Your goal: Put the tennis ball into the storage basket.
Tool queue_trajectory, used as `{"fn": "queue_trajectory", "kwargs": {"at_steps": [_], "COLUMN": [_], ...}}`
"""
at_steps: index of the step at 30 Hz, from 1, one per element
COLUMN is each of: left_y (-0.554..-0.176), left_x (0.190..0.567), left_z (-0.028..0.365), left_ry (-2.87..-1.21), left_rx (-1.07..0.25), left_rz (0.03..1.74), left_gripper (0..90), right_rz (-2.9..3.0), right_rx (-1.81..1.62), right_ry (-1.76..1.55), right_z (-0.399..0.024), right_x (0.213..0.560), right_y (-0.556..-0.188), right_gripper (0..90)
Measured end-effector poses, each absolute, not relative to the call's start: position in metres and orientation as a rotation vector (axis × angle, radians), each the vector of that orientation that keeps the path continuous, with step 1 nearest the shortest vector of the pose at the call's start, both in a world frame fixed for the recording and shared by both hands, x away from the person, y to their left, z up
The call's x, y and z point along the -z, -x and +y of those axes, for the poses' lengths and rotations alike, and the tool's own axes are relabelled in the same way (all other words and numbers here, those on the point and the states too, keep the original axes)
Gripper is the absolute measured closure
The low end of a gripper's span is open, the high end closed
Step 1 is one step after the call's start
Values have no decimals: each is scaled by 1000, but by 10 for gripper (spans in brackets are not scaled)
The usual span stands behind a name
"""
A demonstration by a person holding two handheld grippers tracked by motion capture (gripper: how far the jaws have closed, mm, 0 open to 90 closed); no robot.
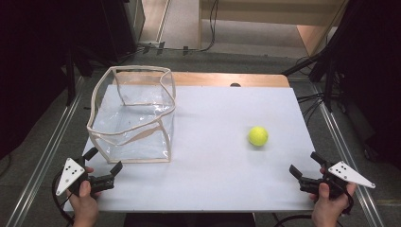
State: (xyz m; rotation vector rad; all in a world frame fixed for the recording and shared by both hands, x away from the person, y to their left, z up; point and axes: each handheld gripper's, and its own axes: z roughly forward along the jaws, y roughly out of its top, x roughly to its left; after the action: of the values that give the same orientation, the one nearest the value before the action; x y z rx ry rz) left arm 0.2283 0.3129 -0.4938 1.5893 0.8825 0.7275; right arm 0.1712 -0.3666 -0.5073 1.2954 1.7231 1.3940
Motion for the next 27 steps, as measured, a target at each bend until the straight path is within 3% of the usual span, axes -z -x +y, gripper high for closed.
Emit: {"fn": "queue_trajectory", "kwargs": {"at_steps": [27], "left_y": [-227], "left_x": [494], "left_z": [312], "left_ry": [-1592], "left_rx": [-735], "left_rz": [881], "left_gripper": [0], "right_rz": [1993], "right_rx": [-1232], "right_ry": [-1263], "right_z": [-343], "right_x": [482], "right_y": [-208], "right_gripper": [0]}}
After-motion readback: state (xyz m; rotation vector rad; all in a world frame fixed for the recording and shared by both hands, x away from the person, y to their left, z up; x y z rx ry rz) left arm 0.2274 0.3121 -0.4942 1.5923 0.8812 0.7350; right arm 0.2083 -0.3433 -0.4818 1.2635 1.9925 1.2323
